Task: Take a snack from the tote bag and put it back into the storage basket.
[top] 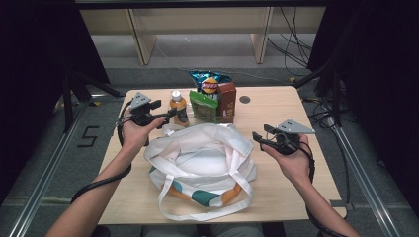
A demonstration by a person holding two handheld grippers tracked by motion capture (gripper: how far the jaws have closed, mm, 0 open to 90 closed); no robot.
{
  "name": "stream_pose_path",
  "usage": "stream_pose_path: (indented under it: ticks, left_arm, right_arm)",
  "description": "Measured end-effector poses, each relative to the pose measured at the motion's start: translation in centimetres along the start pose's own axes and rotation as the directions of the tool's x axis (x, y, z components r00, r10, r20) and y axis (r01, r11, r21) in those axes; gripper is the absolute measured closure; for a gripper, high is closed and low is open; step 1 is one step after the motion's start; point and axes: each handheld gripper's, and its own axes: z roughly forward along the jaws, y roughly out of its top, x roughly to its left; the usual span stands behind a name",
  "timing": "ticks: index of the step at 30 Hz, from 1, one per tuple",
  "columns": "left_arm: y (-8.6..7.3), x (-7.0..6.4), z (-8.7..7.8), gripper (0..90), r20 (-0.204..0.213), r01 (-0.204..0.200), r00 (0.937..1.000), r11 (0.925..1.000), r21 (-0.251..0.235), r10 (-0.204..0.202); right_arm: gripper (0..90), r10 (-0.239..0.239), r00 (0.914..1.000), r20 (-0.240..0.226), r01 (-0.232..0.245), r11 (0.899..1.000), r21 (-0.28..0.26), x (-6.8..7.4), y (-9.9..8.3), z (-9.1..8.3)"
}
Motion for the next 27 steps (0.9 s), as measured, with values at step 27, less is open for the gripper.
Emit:
stream_pose_path:
  ticks: [27]
  left_arm:
    - [-2.9,-3.2,-5.2,23.0,0.059,-0.030,0.9978,0.9995,0.004,0.030]
  right_arm:
    - [44.9,0.014,0.9999,0.004,-0.014,1.000,-0.008,0.1,0.0,0.0]
